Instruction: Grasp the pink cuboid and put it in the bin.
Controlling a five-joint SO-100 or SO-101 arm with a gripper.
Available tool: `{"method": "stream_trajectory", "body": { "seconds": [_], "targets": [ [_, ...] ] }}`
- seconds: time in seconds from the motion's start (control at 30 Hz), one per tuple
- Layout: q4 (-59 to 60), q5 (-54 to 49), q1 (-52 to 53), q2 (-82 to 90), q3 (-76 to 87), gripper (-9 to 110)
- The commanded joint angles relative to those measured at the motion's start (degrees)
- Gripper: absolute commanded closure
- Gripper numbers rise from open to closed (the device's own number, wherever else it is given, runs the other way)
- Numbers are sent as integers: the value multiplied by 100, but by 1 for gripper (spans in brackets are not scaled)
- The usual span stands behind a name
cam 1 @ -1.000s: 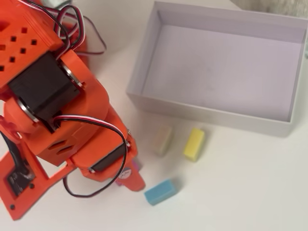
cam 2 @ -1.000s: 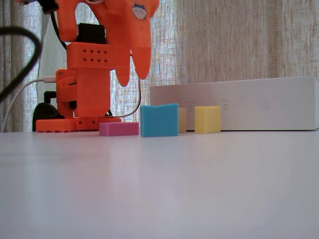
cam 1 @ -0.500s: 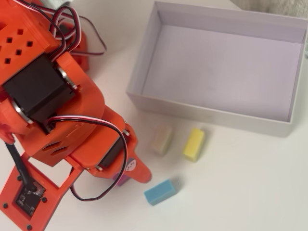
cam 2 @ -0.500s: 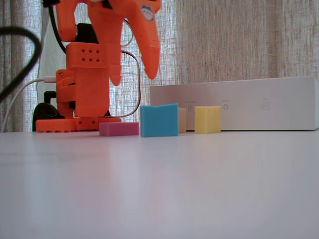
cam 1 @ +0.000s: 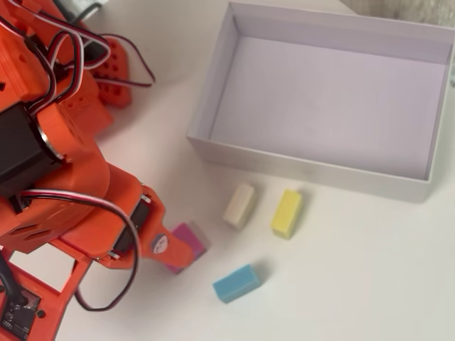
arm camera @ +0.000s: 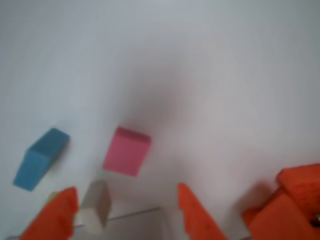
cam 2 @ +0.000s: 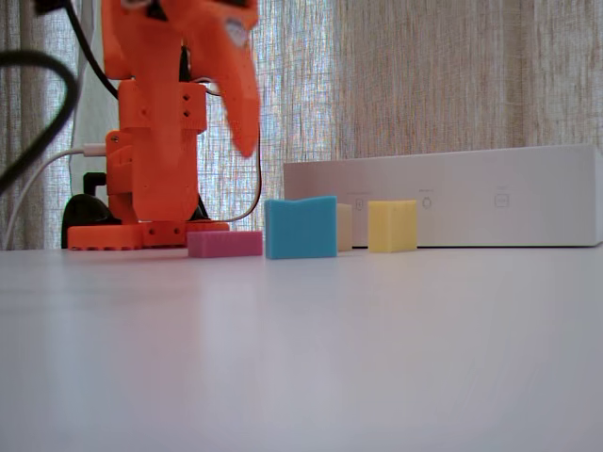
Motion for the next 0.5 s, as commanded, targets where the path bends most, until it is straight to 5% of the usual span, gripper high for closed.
{"method": "stream_trajectory", "body": {
  "seconds": [0.0, 0.47],
  "targets": [
    [-211, -70, -18, 264, 149, 77],
    [-1134, 18, -334, 483, 1187, 77]
  ]
}}
